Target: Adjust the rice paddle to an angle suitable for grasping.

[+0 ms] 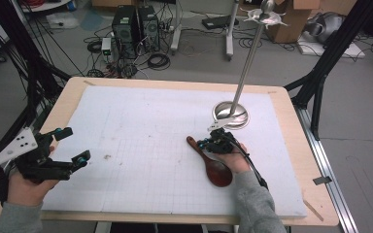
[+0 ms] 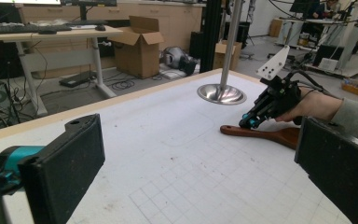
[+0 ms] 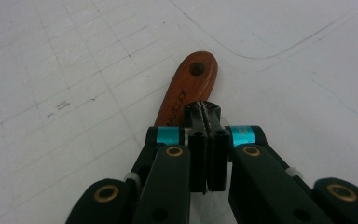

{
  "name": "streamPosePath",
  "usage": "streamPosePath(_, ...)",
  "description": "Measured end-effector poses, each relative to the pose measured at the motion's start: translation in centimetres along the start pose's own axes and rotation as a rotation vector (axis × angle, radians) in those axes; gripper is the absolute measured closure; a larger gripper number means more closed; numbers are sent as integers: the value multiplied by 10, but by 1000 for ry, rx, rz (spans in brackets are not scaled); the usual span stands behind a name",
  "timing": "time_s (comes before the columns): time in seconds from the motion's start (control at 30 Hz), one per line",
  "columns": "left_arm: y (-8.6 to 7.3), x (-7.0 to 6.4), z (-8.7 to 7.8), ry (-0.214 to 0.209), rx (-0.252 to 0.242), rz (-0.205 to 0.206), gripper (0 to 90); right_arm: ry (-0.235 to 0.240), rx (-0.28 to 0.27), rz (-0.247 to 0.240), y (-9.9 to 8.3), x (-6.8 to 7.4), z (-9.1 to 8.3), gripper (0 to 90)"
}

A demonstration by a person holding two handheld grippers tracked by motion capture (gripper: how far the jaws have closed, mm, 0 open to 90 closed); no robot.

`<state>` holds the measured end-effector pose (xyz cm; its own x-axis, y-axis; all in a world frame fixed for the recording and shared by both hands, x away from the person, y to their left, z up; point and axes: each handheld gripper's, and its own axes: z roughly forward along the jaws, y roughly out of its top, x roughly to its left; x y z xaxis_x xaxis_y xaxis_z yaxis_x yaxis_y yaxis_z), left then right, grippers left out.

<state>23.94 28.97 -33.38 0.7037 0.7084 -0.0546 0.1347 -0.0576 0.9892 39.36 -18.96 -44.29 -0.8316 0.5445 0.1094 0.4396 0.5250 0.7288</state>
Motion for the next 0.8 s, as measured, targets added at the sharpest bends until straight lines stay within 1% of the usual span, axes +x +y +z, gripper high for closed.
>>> streamPosePath(0.07, 0, 0, 0, 0, 5, 1, 19, 6, 6, -1, 1, 1, 1, 898)
streamPosePath(0.1, 0, 0, 1, -1, 4, 0, 19, 5, 11, -16, 2, 4, 2, 898)
streamPosePath(0.2, -1, 0, 1, -1, 6, 0, 19, 12, 22, -17, 4, 6, 3, 898)
streamPosePath(0.27, -1, 0, 0, 2, 6, 0, 19, 19, 30, -35, 7, 9, 5, 898)
streamPosePath(0.4, -1, 0, -1, 4, 6, 0, 19, 28, 40, -46, 10, 14, 8, 898)
streamPosePath(0.6, -2, 1, -3, 9, 7, -1, 19, 48, 53, -88, 15, 22, 13, 898)
streamPosePath(0.67, -2, 1, -4, 9, 7, -3, 19, 49, 67, -98, 17, 25, 15, 898)
streamPosePath(0.73, -2, 1, -5, 11, 6, -3, 19, 67, 73, -111, 19, 28, 16, 898)
streamPosePath(0.77, -2, 1, -5, 11, 6, -3, 19, 67, 73, -111, 19, 28, 16, 898)
streamPosePath(0.8, -2, 1, -5, 13, 6, -2, 19, 74, 77, -123, 20, 30, 18, 898)
